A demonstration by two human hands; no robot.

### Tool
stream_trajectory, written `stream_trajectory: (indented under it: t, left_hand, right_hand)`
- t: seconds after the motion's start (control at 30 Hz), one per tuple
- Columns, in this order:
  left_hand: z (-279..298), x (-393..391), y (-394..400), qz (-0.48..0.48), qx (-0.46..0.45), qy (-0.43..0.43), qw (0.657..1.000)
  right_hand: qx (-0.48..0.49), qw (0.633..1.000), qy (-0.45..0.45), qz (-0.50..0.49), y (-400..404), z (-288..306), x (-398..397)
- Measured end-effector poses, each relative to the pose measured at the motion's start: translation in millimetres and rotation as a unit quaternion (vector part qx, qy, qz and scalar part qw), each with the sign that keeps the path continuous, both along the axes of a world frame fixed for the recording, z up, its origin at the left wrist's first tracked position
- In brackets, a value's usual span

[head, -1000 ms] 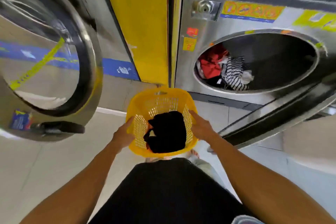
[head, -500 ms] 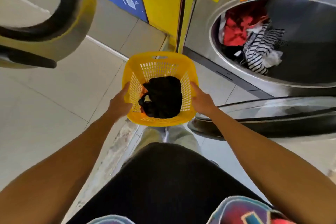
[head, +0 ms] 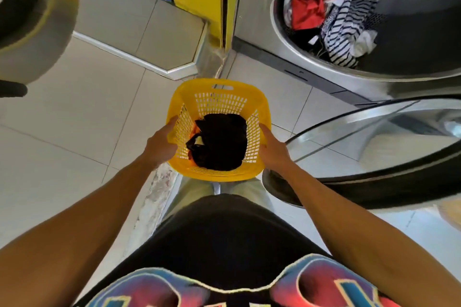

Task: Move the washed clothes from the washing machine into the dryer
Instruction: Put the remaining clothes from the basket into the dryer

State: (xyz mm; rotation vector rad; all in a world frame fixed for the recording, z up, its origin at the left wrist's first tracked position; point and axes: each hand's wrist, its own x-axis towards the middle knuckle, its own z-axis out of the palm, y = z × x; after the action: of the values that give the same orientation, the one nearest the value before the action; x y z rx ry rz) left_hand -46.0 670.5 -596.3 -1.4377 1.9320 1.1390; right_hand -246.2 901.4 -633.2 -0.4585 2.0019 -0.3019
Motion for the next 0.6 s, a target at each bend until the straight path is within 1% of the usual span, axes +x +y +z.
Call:
stream_trajectory:
  t: [0.13,0.27,0.4,0.5,0.6]
  left_hand:
    - [5.6,0.7,-13.9,-0.001,-0.002,-0.016,1.0]
    - [8.3,7.8,-25.9,0.02,-0.01,-0.012,1.0]
    - [-2.7,28.7,-31.8,0.061,-0.02,0.001,0.998]
    - [-16.9,57.8,-47.0,0.11,-0.024,-0.003,0.994]
    - [-47.4,77.9,-70.6,0.164,-0.02,-0.01,0.986]
  right_hand:
    - [-0.002,1.0,-0.001,-0.022,-11.8,1.6,4.5]
    - [-0.003,1.0,0.006,-0.014,-34.8,0.6,1.8]
    - [-0.02,0.999,0.02,0.02,-59.5,-18.5,2.0]
    - [-0.016,0.998,0.014,0.051,-90.6,-35.5,16.0]
    - [-0.027,0.994,0.036,0.101,-130.1,-72.6,23.5]
